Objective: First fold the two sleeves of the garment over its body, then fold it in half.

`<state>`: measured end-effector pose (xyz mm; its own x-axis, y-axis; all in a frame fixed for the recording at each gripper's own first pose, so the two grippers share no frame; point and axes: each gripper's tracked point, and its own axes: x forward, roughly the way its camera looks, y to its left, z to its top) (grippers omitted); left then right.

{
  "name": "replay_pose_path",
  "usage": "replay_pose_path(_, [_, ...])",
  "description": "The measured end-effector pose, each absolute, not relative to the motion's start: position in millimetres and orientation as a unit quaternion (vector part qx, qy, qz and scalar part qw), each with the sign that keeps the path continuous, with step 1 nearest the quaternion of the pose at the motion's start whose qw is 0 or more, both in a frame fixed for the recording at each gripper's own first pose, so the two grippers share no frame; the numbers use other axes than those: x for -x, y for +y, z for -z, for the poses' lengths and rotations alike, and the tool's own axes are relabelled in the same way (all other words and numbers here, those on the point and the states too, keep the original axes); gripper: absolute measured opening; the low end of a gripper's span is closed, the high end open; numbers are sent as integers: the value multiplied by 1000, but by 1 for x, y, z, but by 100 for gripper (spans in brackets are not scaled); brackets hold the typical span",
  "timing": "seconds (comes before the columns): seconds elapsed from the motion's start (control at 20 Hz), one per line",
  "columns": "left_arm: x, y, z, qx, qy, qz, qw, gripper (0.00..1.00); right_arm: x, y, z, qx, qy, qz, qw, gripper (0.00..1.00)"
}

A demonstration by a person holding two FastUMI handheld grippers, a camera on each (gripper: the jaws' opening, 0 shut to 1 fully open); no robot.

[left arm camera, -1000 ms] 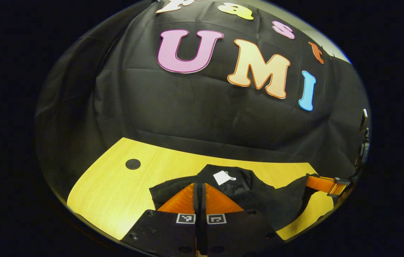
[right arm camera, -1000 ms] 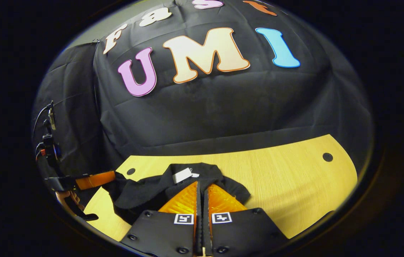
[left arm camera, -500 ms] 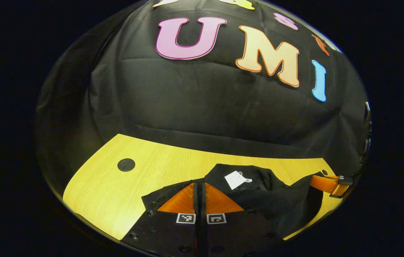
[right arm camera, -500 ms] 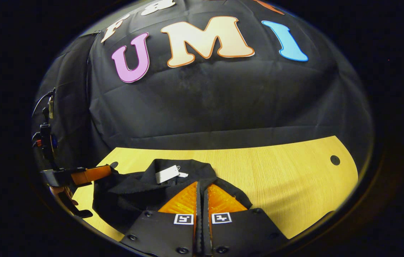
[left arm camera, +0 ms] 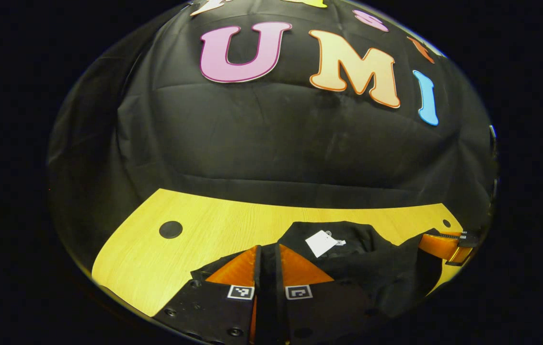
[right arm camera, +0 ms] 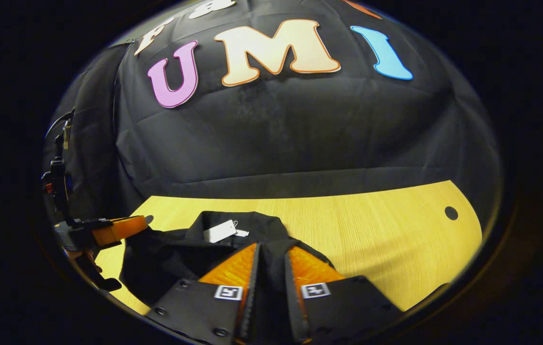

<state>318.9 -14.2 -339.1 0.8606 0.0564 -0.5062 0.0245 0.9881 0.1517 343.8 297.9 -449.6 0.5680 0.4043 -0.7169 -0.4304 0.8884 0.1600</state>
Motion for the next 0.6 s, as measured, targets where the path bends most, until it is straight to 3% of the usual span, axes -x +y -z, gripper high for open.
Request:
replay_pose_path(0.1, [-318,-16,328,-83,254,-1,964,8,-346,296,441,6,394,-235,889,44])
replay_pose_path(0.15, [-318,-19,321,-81,248,5,965,25,-346,299,433,-6,389,-240,889,53])
replay_pose_path(0.2, [-317,-21,314,-79,243,7,967,31,-346,299,425,-15,384,-242,891,61])
replay_pose_path(0.25, [-317,-21,310,-79,237,5,968,55,-347,300,419,-21,380,-243,892,70])
replay_pose_path(0.3, [-313,-22,304,-77,235,5,969,66,-347,298,412,-25,376,-242,894,87])
replay_pose_path(0.35, [-308,-23,300,-77,237,4,968,81,-346,296,405,-25,375,-241,895,97])
replay_pose_path(0.45, [-298,-24,286,-75,233,2,970,94,-341,291,391,-23,369,-244,897,98])
replay_pose_path(0.6, [-280,-30,259,-67,211,4,975,95,-331,284,357,-10,342,-255,904,98])
